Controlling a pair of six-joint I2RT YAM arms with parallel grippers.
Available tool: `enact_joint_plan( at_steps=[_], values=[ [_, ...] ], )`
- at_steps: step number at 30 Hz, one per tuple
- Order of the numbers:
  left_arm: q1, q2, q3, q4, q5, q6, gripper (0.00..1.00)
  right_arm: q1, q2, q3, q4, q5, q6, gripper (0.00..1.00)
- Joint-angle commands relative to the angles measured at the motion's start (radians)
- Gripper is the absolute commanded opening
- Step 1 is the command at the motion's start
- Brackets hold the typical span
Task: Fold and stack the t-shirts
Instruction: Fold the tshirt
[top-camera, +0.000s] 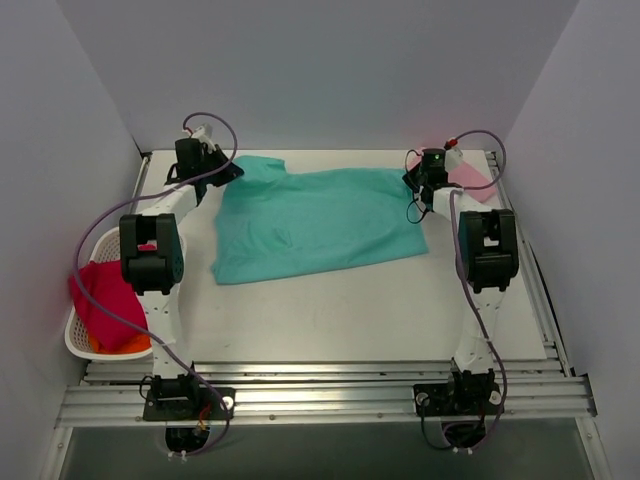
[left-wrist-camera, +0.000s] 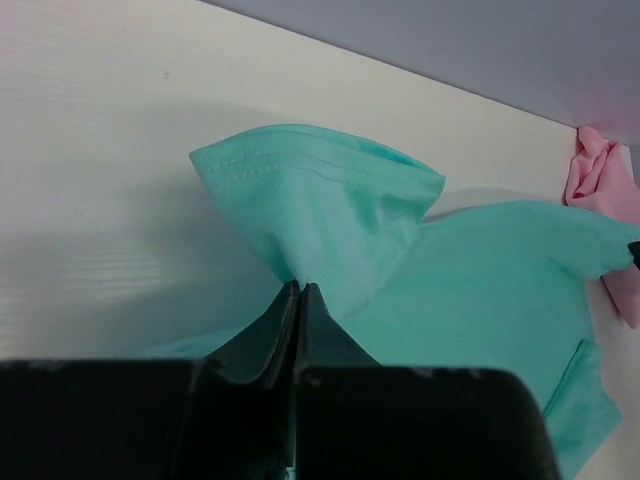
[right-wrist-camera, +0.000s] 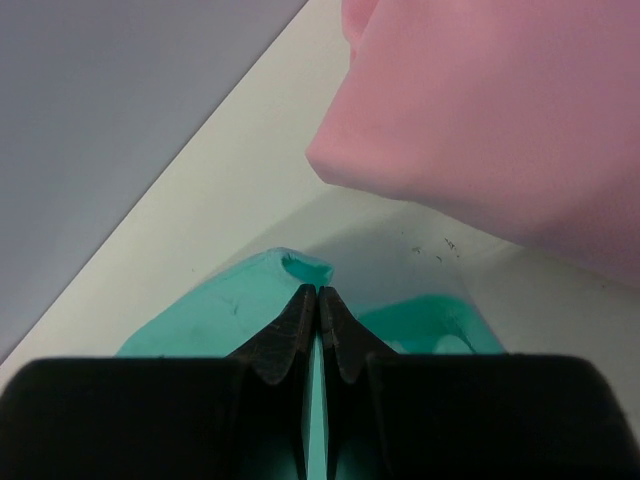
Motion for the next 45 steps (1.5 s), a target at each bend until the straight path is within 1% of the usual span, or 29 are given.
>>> enact_joint_plan(
  at_steps=[1, 11, 19, 20, 23, 25, 26, 27, 28, 29, 30, 31, 32, 33, 34, 36, 38, 39, 41, 42, 43, 44, 45],
  values=[
    [0.006, -0.115, -0.097, 0.109, -0.012, 0.028, 0.02, 0.009, -0.117, -0.052, 0.041, 0.009, -0.019, 0.00],
    [-0.005, -0.306, -0.386, 0.158, -0.080, 0.086, 0.02, 0.008, -0.281, -0.281, 0.075, 0.046, -0.011, 0.00],
    [-0.073, -0.500, -0.621, 0.186, -0.237, 0.155, 0.02, 0.009, -0.388, -0.477, 0.089, 0.114, 0.013, 0.00],
    [-0.083, -0.517, -0.675, 0.194, -0.251, 0.158, 0.02, 0.008, -0.396, -0.520, 0.096, 0.123, 0.016, 0.00],
    [-0.125, -0.570, -0.752, 0.227, -0.311, 0.164, 0.02, 0.005, -0.413, -0.595, 0.122, 0.151, 0.036, 0.00],
    [-0.154, -0.593, -0.808, 0.220, -0.380, 0.151, 0.03, 0.005, -0.402, -0.614, 0.119, 0.158, 0.055, 0.00],
    [-0.160, -0.597, -0.819, 0.209, -0.390, 0.140, 0.09, 0.002, -0.397, -0.611, 0.084, 0.164, 0.064, 0.00],
    [-0.174, -0.601, -0.834, 0.197, -0.420, 0.117, 0.37, 0.000, -0.391, -0.609, 0.066, 0.174, 0.071, 0.22],
    [-0.182, -0.604, -0.844, 0.186, -0.440, 0.111, 0.59, -0.001, -0.385, -0.609, 0.055, 0.189, 0.079, 0.45],
    [-0.192, -0.612, -0.856, 0.185, -0.503, 0.105, 0.77, -0.003, -0.384, -0.612, 0.040, 0.194, 0.088, 0.63],
    [-0.205, -0.638, -0.870, 0.186, -0.550, 0.089, 0.91, -0.003, -0.384, -0.617, 0.030, 0.197, 0.093, 0.81],
    [-0.229, -0.658, -0.905, 0.189, -0.601, 0.079, 0.94, -0.004, -0.388, -0.619, 0.020, 0.204, 0.099, 0.85],
    [-0.241, -0.681, -0.923, 0.191, -0.648, 0.072, 0.94, -0.004, -0.393, -0.620, 0.006, 0.210, 0.102, 0.86],
    [-0.255, -0.739, -0.945, 0.201, -0.749, 0.068, 0.94, -0.003, -0.399, -0.622, 0.000, 0.215, 0.104, 0.86],
    [-0.267, -0.773, -0.988, 0.230, -0.793, 0.063, 0.94, -0.003, -0.416, -0.622, -0.008, 0.220, 0.104, 0.86],
    [-0.278, -0.852, -1.020, 0.264, -0.837, 0.060, 0.94, -0.006, -0.434, -0.622, -0.019, 0.232, 0.104, 0.86],
    [-0.272, -0.876, -1.013, 0.286, -0.836, 0.078, 0.94, -0.006, -0.465, -0.617, -0.020, 0.237, 0.108, 0.86],
    [-0.268, -0.867, -0.990, 0.283, -0.810, 0.116, 0.94, -0.004, -0.472, -0.616, -0.020, 0.237, 0.111, 0.85],
    [-0.263, -0.824, -0.876, 0.241, -0.772, 0.158, 0.94, -0.006, -0.486, -0.594, -0.031, 0.237, 0.114, 0.84],
    [-0.254, -0.760, -0.832, 0.220, -0.749, 0.178, 0.94, -0.006, -0.488, -0.585, -0.034, 0.235, 0.116, 0.84],
    [-0.246, -0.721, -0.783, 0.173, -0.692, 0.202, 0.94, -0.004, -0.488, -0.576, -0.036, 0.235, 0.122, 0.84],
    [-0.238, -0.643, -0.688, 0.152, -0.664, 0.209, 0.94, -0.006, -0.489, -0.554, -0.046, 0.238, 0.124, 0.84],
    [-0.220, -0.605, -0.645, 0.131, -0.635, 0.213, 0.94, -0.004, -0.488, -0.545, -0.045, 0.243, 0.124, 0.83]
  ],
)
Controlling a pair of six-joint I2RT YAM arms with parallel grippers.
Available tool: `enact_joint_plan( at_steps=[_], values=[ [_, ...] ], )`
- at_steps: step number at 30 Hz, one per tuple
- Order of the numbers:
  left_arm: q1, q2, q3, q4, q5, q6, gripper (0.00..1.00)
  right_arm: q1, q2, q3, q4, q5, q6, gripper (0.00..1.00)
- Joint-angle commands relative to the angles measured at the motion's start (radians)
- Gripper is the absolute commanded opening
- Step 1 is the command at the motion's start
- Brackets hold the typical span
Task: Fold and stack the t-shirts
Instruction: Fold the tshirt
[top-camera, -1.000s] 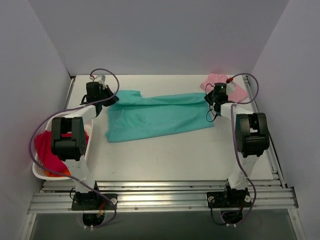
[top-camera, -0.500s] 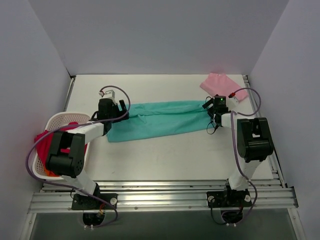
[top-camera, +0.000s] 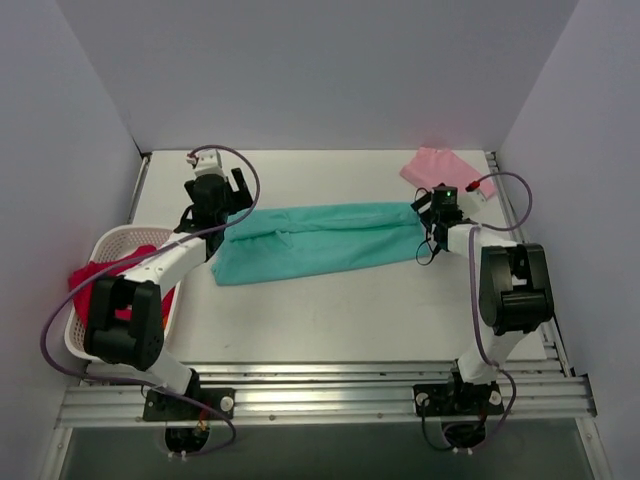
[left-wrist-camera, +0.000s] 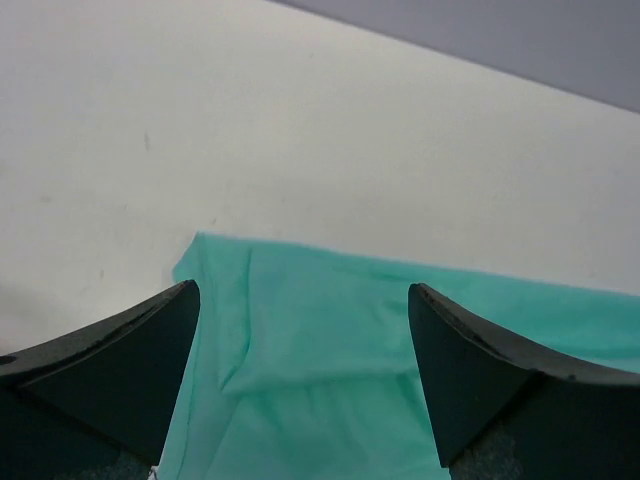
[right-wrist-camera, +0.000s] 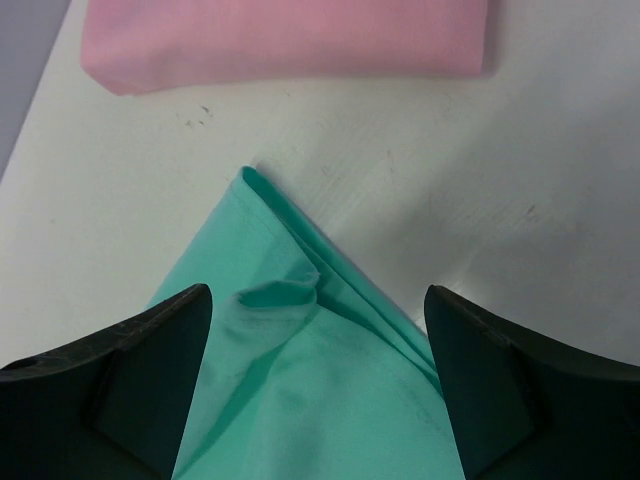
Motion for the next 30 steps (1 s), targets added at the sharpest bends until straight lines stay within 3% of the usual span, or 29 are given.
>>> enact_joint_plan(
  at_steps=[1, 8, 10, 16, 26, 30],
  values=[
    [0.041, 0.160, 0.190, -0.069, 0.152, 0.062, 0.94, -0.003, -0.042, 0.064, -0.022, 0.038, 0.018, 0.82],
    [0.127, 0.430, 0.364, -0.068, 0.379, -0.018, 1.00, -0.003, 0.040, 0.155, 0.001, -0.007, 0.010, 0.75],
    [0.143, 0.452, 0.367, -0.057, 0.401, -0.036, 0.92, -0.001, 0.064, 0.159, 0.021, -0.017, 0.010, 0.75],
    [0.163, 0.496, 0.344, -0.019, 0.475, -0.071, 0.81, 0.000, 0.127, 0.181, 0.038, -0.037, 0.007, 0.73],
    [0.167, 0.521, 0.372, -0.034, 0.499, -0.073, 0.74, -0.006, 0.153, 0.193, 0.033, -0.040, -0.013, 0.72],
    [0.167, 0.523, 0.373, -0.039, 0.501, -0.072, 0.64, -0.006, 0.147, 0.190, 0.032, -0.037, -0.018, 0.72]
  ],
)
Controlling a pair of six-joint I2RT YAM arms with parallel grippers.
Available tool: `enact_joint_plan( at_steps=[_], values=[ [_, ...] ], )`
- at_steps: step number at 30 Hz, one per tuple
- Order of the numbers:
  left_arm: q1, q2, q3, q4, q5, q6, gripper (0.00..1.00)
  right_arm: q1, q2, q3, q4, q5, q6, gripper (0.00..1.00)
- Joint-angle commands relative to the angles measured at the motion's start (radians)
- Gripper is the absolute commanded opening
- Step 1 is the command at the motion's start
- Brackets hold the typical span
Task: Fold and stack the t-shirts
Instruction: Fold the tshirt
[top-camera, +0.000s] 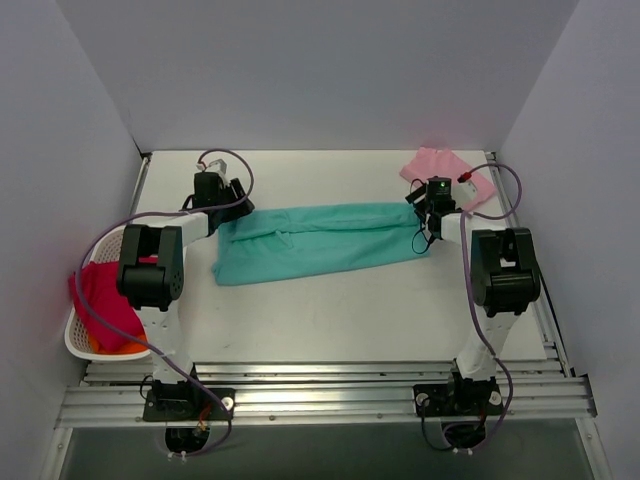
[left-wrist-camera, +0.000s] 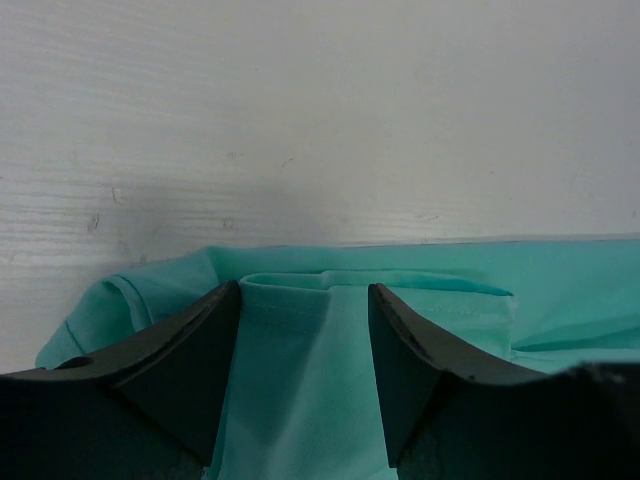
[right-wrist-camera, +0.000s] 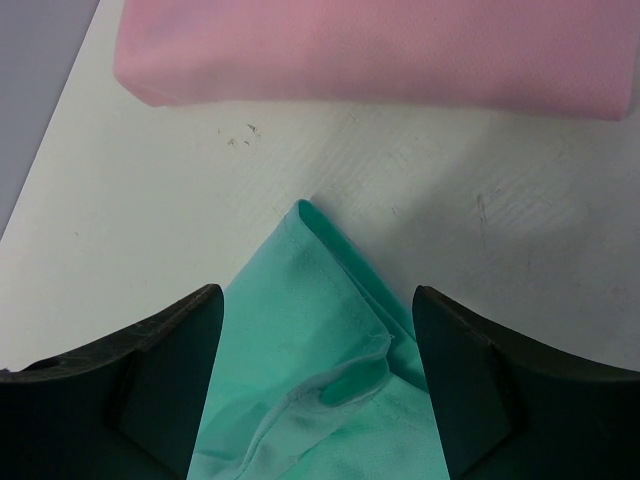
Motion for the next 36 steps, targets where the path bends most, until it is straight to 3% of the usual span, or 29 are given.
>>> enact_joint_plan(
  at_steps=[1, 6, 8, 15, 23, 36],
  values=[
    [0.005, 0.010, 0.048, 0.025, 0.026, 0.002, 0.62, -0.007, -0.012, 0.028, 0.005, 0.012, -0.018, 0.72],
    [0.006, 0.013, 0.052, 0.021, 0.036, 0.005, 0.41, -0.007, -0.015, 0.019, 0.006, 0.009, -0.018, 0.72],
    [0.008, 0.011, 0.049, 0.021, 0.036, 0.005, 0.25, -0.009, -0.019, 0.015, 0.005, 0.011, -0.018, 0.72],
    [0.006, 0.001, 0.040, 0.024, 0.029, 0.010, 0.03, -0.010, -0.044, -0.002, 0.009, 0.011, -0.021, 0.71],
    [0.006, -0.081, -0.024, 0.060, 0.043, 0.027, 0.02, -0.012, -0.053, -0.013, 0.011, -0.003, -0.018, 0.70],
    [-0.047, -0.335, -0.320, 0.142, 0.037, 0.071, 0.02, 0.002, -0.168, -0.140, 0.046, -0.011, -0.012, 0.70]
  ],
)
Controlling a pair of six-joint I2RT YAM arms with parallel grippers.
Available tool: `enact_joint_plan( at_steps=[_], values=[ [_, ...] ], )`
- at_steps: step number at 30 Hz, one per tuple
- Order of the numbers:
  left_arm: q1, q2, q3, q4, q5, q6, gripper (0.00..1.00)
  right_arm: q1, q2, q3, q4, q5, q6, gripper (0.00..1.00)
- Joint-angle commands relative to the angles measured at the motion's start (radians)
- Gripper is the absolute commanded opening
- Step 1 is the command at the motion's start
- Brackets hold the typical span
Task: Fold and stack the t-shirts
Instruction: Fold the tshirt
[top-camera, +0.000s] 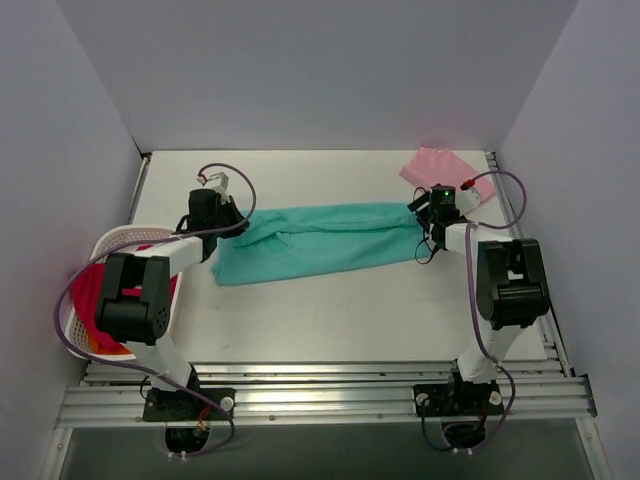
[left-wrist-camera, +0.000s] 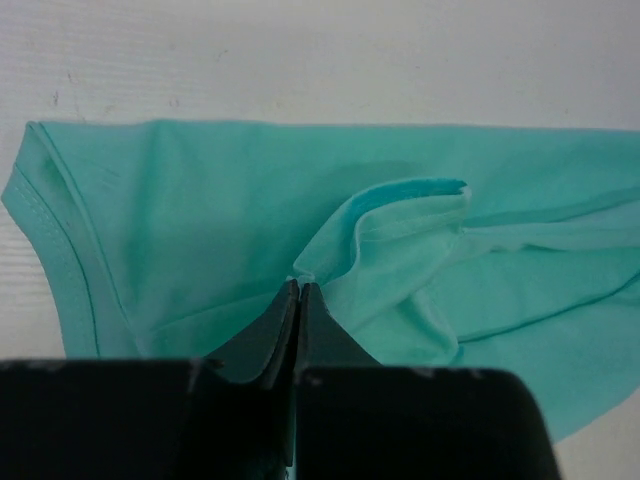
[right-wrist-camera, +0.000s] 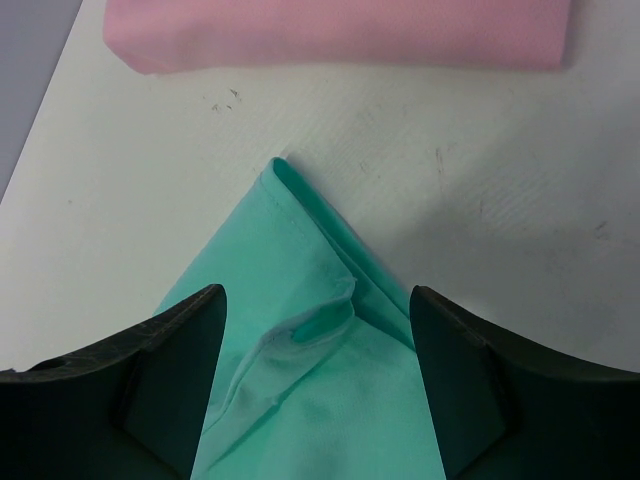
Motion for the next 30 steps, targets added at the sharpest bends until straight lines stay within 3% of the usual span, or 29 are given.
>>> enact_joint_plan(
  at_steps=[1, 6, 14, 16, 17, 18, 19, 25, 30],
  values=[
    [-0.024, -0.084, -0.055, 0.078, 0.001, 0.036, 0.02, 0.008, -0.092, -0.044, 0.027, 0.006, 0.003, 0.70],
    [-0.075, -0.154, -0.150, 0.067, -0.023, 0.042, 0.02, 0.025, -0.146, -0.107, 0.042, 0.017, 0.004, 0.70],
    [-0.181, -0.317, -0.274, -0.066, -0.178, 0.010, 0.06, 0.035, -0.223, -0.168, 0.032, 0.040, 0.004, 0.70],
    [-0.196, -0.379, -0.302, -0.111, -0.230, -0.004, 0.18, 0.038, -0.235, -0.171, 0.029, 0.047, 0.006, 0.70],
    [-0.199, -0.402, -0.311, -0.126, -0.278, -0.024, 0.30, 0.038, -0.237, -0.171, 0.023, 0.049, 0.006, 0.70],
    [-0.202, -0.442, -0.317, -0.139, -0.304, -0.033, 0.76, 0.040, -0.240, -0.168, 0.021, 0.051, 0.006, 0.70],
    [-0.202, -0.464, -0.326, -0.157, -0.330, -0.042, 0.95, 0.042, -0.243, -0.168, 0.019, 0.052, 0.006, 0.70],
    [-0.204, -0.548, -0.345, -0.146, -0.454, -0.079, 0.94, 0.051, -0.215, -0.122, 0.015, 0.060, 0.006, 0.70],
    [-0.204, -0.452, -0.309, -0.145, -0.454, -0.125, 0.94, 0.058, -0.159, -0.053, 0.013, 0.051, 0.012, 0.70]
  ],
)
